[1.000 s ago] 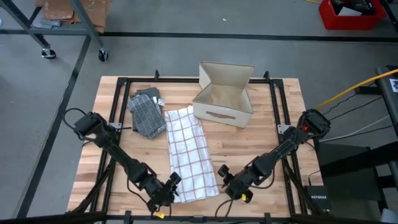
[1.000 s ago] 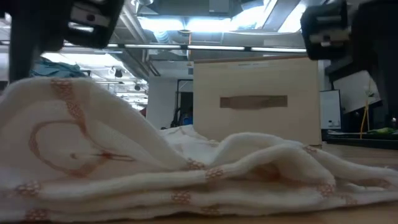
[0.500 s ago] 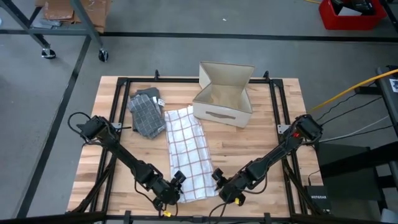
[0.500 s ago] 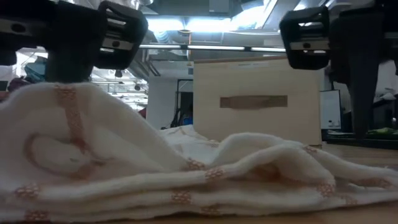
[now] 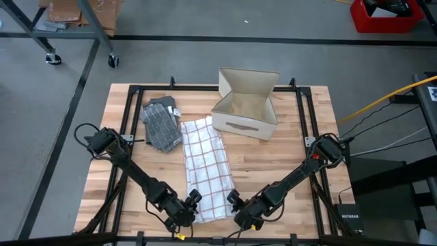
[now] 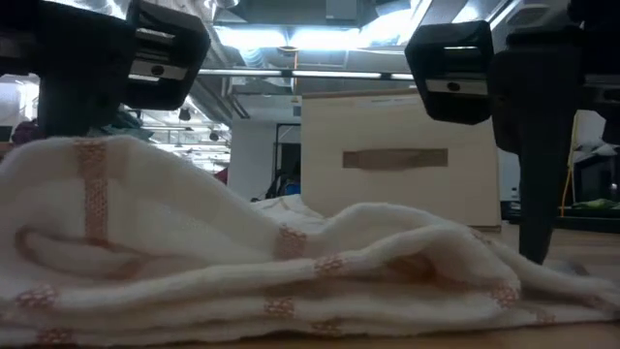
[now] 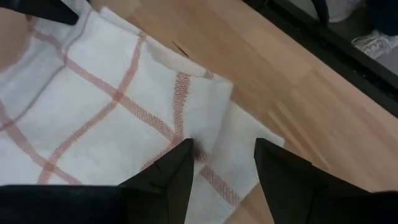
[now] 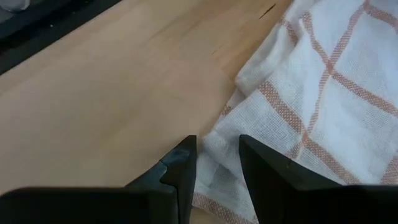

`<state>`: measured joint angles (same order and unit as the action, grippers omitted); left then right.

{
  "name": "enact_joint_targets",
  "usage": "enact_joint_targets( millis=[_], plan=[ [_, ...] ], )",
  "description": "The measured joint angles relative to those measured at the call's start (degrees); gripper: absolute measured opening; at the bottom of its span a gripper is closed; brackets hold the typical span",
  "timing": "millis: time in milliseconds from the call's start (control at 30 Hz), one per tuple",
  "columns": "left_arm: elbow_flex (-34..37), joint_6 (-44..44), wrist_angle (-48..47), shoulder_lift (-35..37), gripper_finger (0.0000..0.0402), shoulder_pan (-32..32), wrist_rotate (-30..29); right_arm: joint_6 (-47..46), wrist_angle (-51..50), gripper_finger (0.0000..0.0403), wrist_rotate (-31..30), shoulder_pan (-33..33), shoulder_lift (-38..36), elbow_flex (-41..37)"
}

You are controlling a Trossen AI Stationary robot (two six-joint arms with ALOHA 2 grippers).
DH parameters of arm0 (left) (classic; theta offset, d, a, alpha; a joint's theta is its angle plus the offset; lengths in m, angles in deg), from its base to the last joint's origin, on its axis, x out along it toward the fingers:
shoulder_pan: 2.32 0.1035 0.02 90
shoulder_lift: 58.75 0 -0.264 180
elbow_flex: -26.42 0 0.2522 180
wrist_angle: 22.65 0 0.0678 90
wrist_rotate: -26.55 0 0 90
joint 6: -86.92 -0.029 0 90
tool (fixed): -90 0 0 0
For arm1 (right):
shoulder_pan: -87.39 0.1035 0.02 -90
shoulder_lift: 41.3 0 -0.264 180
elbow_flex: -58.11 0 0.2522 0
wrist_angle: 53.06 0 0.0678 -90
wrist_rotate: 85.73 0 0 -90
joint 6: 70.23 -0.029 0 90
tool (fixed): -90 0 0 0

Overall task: Fold towel
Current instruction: Fold the white towel

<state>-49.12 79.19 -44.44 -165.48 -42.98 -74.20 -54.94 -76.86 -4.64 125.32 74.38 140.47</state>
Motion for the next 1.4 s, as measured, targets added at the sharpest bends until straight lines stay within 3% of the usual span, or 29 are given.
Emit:
enact_joint_targets(
  millis=[267,567,667,1233,1400],
  plan=[
    [-0.02,1.18,-0.86,0.46,0.0162,-1.53,-1.27,-0.07,-0.01,0.0127,-0.37,0.0,0.11,-0.07],
    [-0.04,1.95,-2.32,0.48,0.0162,-4.09,-1.64,-6.49,-0.09,0.0127,-0.55,-0.02,0.2,-0.13],
    [-0.04,1.83,-2.65,0.48,0.0162,-4.4,-4.34,-6.48,0.24,0.0127,-0.55,-0.02,0.22,-0.18],
    [-0.05,4.26,-3.15,-1.49,0.0162,-1.38,-8.51,-6.47,1.47,0.0127,-0.59,-0.09,0.37,-0.24],
    [-0.15,5.14,-2.67,-2.27,0.0162,-0.1,-5.93,-6.47,1.65,0.0127,-0.61,-0.09,0.37,-0.26]
  ],
)
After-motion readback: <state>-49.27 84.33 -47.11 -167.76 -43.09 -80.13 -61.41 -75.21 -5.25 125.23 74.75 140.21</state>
